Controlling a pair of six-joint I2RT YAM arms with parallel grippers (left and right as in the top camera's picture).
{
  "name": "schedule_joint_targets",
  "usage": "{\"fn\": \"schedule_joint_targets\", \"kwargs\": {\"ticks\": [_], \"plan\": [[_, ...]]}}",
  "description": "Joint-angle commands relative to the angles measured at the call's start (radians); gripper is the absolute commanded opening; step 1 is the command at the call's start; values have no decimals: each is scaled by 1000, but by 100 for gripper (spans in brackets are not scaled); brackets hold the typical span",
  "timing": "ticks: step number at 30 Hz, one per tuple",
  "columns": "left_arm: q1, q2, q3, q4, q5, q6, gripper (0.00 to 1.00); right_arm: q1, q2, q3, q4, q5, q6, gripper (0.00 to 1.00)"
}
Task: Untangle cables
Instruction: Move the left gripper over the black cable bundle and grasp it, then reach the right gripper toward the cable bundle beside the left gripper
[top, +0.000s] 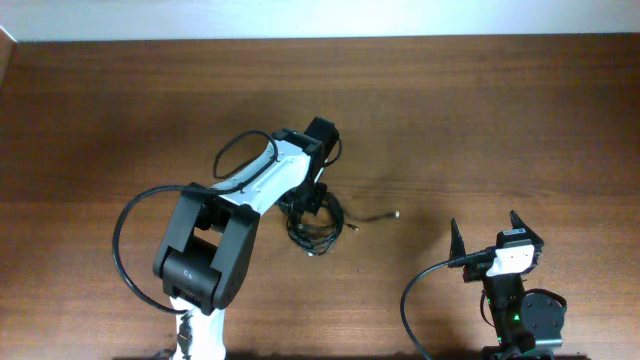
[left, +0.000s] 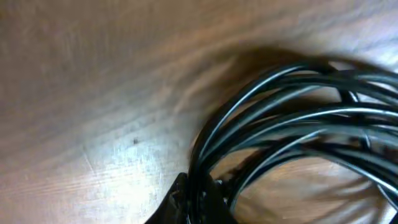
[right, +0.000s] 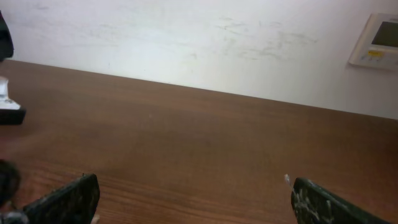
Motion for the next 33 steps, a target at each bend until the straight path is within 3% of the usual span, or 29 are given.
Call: {"fn": "schedule_joint_targets", "kwargs": {"ticks": [1, 3, 4, 5, 7, 10, 13, 15, 17, 21, 23, 25, 30, 33], "plan": [[7, 24, 16, 37, 19, 44, 2, 6, -8, -5, -6, 8, 4, 98], [7, 24, 16, 45, 112, 163, 2, 6, -8, -5, 3, -90, 35, 98], [8, 24, 16, 55, 136, 161, 2, 6, -8, -5, 3, -109, 94, 99], [11, 24, 16, 69, 173, 161, 1, 6, -8, -5, 4, -117, 259, 98], [13, 24, 16, 81, 184, 161, 3, 6, -3, -5, 5, -122, 425, 98], [13, 24, 16, 106, 185, 142, 5, 6, 5, 31, -56, -227, 528, 98], [13, 24, 16, 106, 203, 142, 10, 6, 87, 211, -198, -220, 533, 98], [13, 24, 16, 106, 203, 142, 13, 6, 237, 404, -313, -229, 532, 98], [12, 24, 16, 106, 203, 140, 18, 6, 479, 665, -530, -282, 532, 98], [13, 24, 16, 99, 203, 111, 19, 6, 801, 926, -793, -455, 532, 98], [13, 24, 16, 98, 203, 112, 0, 6, 951, 959, -799, -604, 532, 95], [13, 24, 16, 98, 203, 112, 0, 14, 1067, 959, -817, -648, 529, 64], [13, 24, 16, 99, 203, 112, 0, 140, 1360, 959, -792, -545, 533, 63], [13, 24, 16, 99, 203, 112, 0, 199, 1506, 959, -686, -541, 558, 63]]}}
